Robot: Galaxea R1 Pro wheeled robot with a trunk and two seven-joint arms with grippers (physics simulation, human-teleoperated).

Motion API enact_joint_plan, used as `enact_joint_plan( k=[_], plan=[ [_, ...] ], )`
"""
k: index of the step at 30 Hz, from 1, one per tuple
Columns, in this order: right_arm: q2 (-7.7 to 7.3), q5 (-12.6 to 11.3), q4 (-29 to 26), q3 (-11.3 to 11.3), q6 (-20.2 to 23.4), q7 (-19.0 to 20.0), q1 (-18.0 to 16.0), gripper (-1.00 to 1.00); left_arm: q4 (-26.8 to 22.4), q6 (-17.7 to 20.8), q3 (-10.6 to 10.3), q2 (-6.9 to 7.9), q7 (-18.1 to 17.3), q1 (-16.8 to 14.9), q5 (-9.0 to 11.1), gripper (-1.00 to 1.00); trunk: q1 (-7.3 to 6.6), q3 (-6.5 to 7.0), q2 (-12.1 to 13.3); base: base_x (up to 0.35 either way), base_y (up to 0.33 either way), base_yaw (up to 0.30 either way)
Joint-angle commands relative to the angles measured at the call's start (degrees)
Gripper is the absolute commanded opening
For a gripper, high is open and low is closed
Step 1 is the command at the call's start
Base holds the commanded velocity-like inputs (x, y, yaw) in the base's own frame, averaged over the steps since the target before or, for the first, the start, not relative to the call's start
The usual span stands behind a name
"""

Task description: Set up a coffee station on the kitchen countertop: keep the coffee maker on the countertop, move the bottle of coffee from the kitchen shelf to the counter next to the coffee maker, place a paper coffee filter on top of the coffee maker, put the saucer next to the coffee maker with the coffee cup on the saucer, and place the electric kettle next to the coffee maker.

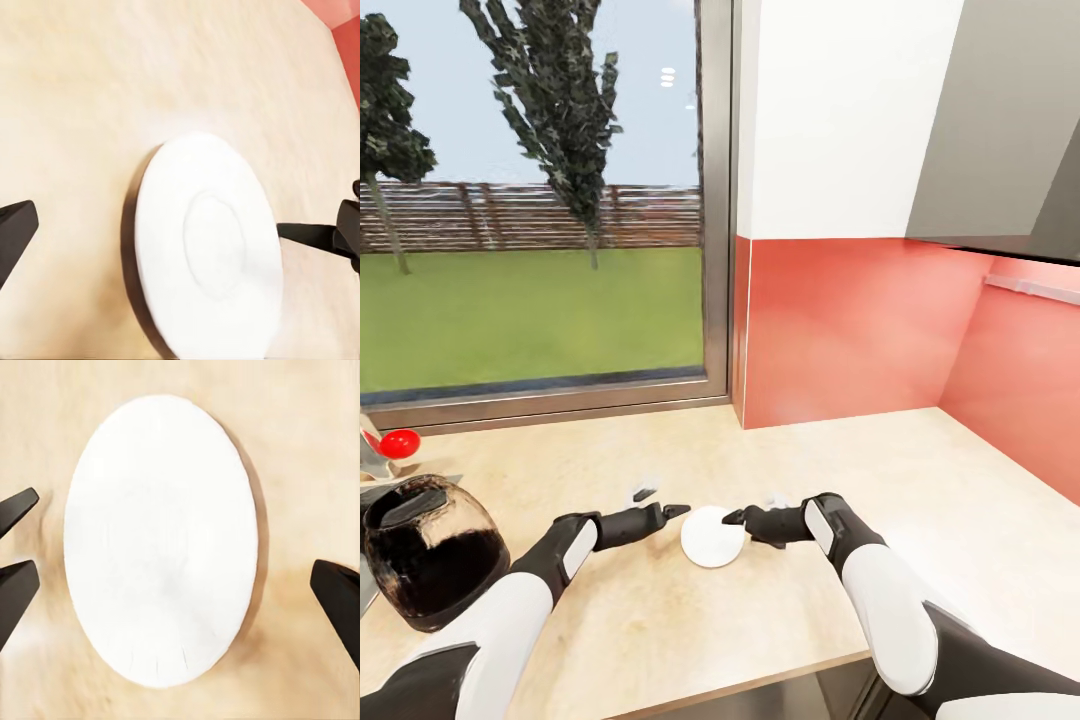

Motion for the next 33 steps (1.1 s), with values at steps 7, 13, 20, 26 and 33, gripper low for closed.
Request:
enact_joint_plan(
  k=[7,13,20,26,33],
  plan=[
    [0.05,1.0,1.7,-0.3,-0.3,0.3,0.0,1.0,0.0,0.4,0.2,-0.16,-0.1,0.3,0.2,1.0,0.04,-0.14,-0.1,0.0,0.0,0.0],
    [0.05,1.0,2.0,-0.3,-0.3,0.3,0.0,1.0,0.0,0.4,0.2,-0.05,-0.1,0.4,0.2,1.0,0.04,-0.14,-0.1,0.0,0.0,0.0],
    [0.05,1.0,2.9,-0.3,-0.3,0.3,0.0,1.0,0.0,0.4,0.2,-0.21,-0.1,0.8,0.2,1.0,0.04,-0.14,-0.1,0.0,0.0,0.0],
    [0.05,1.0,2.9,-0.3,-0.3,0.4,0.0,1.0,0.0,0.2,0.3,-0.58,-0.2,1.0,0.6,1.0,0.04,-0.14,-0.1,0.0,0.0,0.0],
    [0.05,1.0,2.9,-0.3,-0.3,0.4,0.0,1.0,0.0,-2.5,0.2,-0.56,-0.2,1.8,8.5,1.0,0.04,-0.14,-0.1,0.0,0.0,0.0]
  ],
)
